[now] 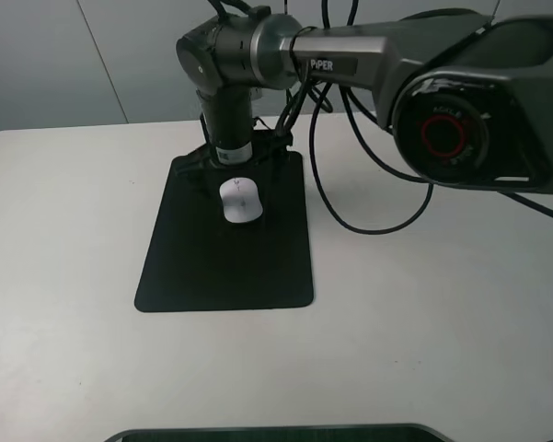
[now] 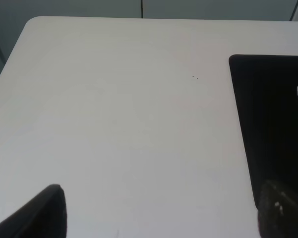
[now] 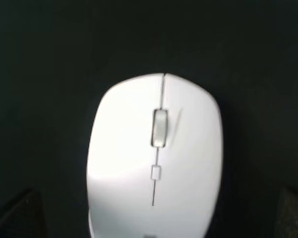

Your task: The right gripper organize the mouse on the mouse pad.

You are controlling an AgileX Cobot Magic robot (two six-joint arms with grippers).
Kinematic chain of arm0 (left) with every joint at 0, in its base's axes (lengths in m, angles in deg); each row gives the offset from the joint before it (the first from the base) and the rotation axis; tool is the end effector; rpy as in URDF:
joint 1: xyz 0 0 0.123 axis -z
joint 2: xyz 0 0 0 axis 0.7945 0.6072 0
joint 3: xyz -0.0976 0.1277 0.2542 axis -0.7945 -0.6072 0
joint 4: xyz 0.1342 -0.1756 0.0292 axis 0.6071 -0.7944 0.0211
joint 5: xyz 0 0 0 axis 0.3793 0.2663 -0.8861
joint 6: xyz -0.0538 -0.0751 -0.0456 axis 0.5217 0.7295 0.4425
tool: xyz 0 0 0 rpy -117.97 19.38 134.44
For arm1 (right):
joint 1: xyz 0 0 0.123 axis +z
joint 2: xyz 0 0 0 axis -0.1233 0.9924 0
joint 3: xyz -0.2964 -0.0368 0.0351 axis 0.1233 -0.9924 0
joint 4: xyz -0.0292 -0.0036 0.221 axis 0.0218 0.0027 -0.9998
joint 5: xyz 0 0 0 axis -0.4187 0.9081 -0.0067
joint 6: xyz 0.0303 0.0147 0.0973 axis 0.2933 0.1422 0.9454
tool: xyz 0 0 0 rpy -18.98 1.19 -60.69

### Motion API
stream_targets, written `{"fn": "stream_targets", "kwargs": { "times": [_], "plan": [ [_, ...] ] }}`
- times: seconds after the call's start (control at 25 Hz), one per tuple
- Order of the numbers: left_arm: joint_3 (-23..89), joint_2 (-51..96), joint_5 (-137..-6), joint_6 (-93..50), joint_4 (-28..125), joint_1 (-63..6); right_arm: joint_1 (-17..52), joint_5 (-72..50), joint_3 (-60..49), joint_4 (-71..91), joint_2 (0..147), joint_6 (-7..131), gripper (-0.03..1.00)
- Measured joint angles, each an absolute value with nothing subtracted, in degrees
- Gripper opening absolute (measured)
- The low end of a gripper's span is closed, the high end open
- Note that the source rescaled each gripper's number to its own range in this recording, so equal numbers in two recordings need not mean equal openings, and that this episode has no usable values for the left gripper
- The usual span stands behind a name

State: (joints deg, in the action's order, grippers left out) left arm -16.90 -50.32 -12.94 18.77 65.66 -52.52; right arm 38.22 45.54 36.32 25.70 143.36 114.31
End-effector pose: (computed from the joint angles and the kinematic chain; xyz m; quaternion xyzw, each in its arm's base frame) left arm -0.0388 0.0052 0.2598 -0.0450 0.8545 0.0012 0.5175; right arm 0.3580 0.3433 0.1355 -0.1636 0.9816 -0.0079 0.0983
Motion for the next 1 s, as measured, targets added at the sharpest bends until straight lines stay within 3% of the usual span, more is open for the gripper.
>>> {"fn": "stream_targets", "kwargs": {
  "times": [0.32,1.0],
  "plan": [
    [-16.9,-50.3,-12.9,18.8,65.7,-52.5,38.0,46.4,36.3,25.7,137.5,112.6,0.99],
    [-16.9,-50.3,-12.9,18.8,65.7,-52.5,36.5,49.8,36.3,29.5,121.9,90.3,0.99]
  ]
}}
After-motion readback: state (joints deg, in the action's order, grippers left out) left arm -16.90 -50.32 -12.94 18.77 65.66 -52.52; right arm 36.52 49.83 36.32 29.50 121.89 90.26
